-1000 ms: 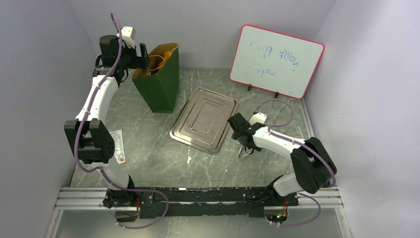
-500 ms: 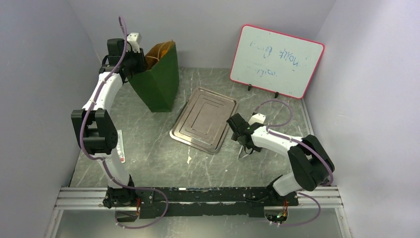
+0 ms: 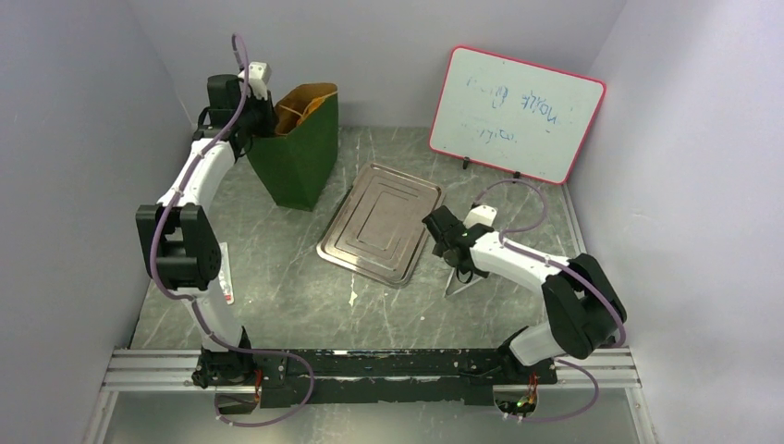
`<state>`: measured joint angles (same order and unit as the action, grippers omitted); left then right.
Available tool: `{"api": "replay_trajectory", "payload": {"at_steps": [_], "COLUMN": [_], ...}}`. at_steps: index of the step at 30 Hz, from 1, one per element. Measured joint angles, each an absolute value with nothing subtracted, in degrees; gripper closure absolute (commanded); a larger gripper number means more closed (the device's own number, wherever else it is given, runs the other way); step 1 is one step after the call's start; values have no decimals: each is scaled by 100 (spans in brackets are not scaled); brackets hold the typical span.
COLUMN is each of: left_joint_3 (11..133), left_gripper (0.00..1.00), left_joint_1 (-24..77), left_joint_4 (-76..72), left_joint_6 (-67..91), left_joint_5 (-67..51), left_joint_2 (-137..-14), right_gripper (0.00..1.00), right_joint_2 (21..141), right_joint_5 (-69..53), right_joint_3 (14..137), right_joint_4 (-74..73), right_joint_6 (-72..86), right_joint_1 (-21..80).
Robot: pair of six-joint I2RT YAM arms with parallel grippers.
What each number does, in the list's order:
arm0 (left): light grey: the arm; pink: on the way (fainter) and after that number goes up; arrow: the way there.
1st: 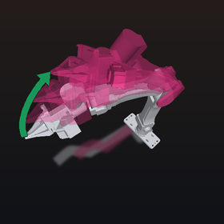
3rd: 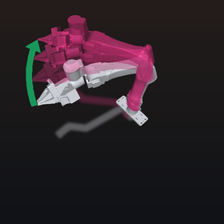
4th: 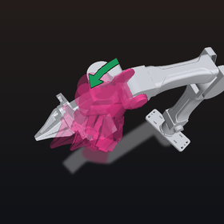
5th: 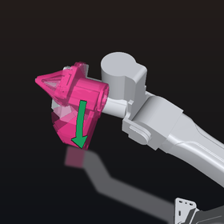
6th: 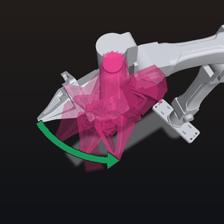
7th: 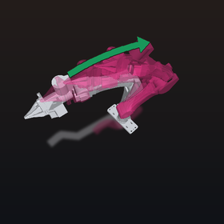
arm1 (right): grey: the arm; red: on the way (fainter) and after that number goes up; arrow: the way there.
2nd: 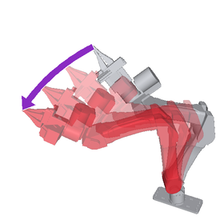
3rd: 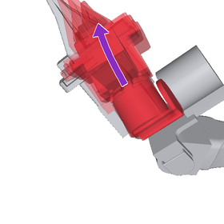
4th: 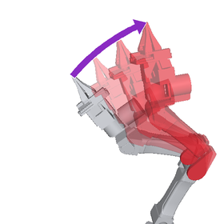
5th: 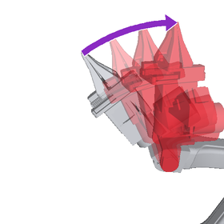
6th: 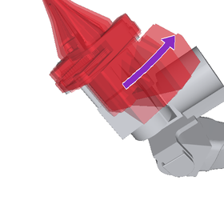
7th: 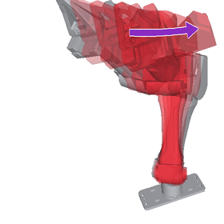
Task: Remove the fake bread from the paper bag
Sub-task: Pick up the clamp at the center of the board.
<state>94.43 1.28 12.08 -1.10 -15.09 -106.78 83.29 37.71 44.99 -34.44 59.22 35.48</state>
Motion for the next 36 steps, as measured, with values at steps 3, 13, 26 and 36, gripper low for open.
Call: {"api": "replay_trajectory", "payload": {"at_steps": [3,13,26,36], "left_joint_3": [9203,8595,7382,6442], "left_gripper": [93,93,93,93], "left_joint_1": [196,237,440,777], "left_joint_4": [980,204,-1070,-1776], "left_joint_6": [-189,-567,-1083,-1151], "left_joint_5": [-1297,-670,-165,-16], "left_joint_2": [-10510,-10001,-9258,-8814], "right_gripper": [0,0,0,0], "right_joint_2": [8318,7959,7660,8158], "right_joint_5": [3819,3833,3710,3712], "right_joint_3": [4668,4790,4355,4195], "right_joint_4": [-3542,-4174,-4482,-3844], "right_joint_6": [5924,6208,6593,6587], "right_joint_1": [3548,3566,3640,3647]}}
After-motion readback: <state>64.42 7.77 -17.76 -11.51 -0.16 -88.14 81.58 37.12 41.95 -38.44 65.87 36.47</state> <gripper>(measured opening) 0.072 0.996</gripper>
